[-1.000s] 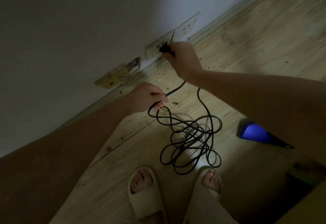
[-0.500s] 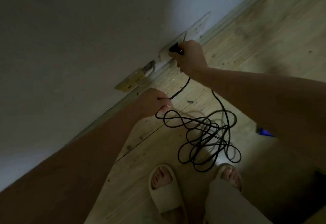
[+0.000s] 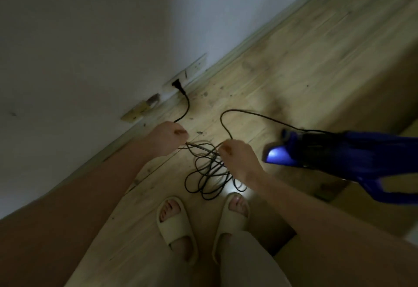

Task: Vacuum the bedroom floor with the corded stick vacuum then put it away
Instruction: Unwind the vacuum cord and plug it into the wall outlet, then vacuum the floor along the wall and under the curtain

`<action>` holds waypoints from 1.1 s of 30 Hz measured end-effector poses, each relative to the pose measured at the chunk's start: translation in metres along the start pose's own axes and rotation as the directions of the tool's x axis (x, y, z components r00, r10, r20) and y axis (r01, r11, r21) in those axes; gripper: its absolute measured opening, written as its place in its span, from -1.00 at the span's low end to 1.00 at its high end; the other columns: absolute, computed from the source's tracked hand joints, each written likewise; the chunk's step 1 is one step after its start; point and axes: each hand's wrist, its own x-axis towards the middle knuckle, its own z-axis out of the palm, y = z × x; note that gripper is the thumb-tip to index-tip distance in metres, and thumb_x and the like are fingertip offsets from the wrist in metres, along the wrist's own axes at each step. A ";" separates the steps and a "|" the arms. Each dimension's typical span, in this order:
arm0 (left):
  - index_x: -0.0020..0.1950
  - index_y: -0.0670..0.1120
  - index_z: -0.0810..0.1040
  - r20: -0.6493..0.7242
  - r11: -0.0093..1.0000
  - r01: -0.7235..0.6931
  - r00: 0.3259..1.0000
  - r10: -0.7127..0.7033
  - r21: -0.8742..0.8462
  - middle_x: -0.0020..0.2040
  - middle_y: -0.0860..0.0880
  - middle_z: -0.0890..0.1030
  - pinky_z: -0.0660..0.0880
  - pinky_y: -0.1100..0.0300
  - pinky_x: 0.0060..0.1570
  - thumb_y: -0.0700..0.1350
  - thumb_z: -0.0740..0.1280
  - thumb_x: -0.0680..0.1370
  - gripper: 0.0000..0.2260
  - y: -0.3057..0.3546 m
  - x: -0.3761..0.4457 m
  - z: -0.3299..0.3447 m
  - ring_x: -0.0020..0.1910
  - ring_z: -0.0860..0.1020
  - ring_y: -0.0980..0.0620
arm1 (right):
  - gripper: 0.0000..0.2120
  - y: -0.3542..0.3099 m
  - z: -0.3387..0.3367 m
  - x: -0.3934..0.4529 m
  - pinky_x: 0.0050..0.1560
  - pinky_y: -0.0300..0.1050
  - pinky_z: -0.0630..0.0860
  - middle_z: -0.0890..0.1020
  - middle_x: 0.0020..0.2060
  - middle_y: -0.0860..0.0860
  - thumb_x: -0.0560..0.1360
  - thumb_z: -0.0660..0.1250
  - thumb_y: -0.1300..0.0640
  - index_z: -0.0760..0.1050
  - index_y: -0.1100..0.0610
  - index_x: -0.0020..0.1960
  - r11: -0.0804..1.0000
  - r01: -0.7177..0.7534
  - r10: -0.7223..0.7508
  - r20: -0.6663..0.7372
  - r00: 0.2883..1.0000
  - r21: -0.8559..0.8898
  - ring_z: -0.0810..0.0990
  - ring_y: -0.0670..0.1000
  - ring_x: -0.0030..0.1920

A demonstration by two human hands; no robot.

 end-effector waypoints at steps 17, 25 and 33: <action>-0.08 -0.05 0.58 0.151 0.938 -0.309 0.946 0.286 0.158 -0.10 -0.01 0.65 0.54 0.02 0.01 -0.05 0.24 0.61 -0.83 0.271 -0.292 -0.043 -0.11 0.61 0.02 | -0.81 -0.072 -0.322 -0.336 -0.04 -0.03 0.40 0.56 0.11 0.09 0.58 0.22 0.19 0.48 0.12 0.17 0.586 0.045 -0.055 0.015 0.998 -0.809 0.54 0.12 0.11; 0.04 -0.12 0.60 0.180 0.946 -0.317 0.937 0.300 0.074 -0.05 -0.06 0.66 0.46 0.37 -0.21 -0.10 0.24 0.62 -0.84 0.346 -0.352 -0.011 -0.21 0.56 0.16 | -0.74 -0.043 -0.443 -0.398 0.27 0.04 0.33 0.52 0.18 0.11 0.58 0.21 0.16 0.47 0.16 0.26 0.058 -0.033 -0.070 -0.037 0.997 -0.998 0.47 0.12 0.22; -0.06 -0.13 0.57 0.188 0.961 -0.274 0.942 0.277 -0.042 -0.10 -0.09 0.63 0.43 0.27 -0.21 -0.13 0.24 0.62 -0.85 0.387 -0.367 0.020 -0.19 0.53 0.09 | -0.75 -0.014 -0.492 -0.402 0.27 0.16 0.37 0.63 -0.01 0.14 0.47 0.41 0.23 0.48 0.21 0.12 -0.352 0.002 0.027 -0.008 1.000 -0.936 0.60 0.20 0.09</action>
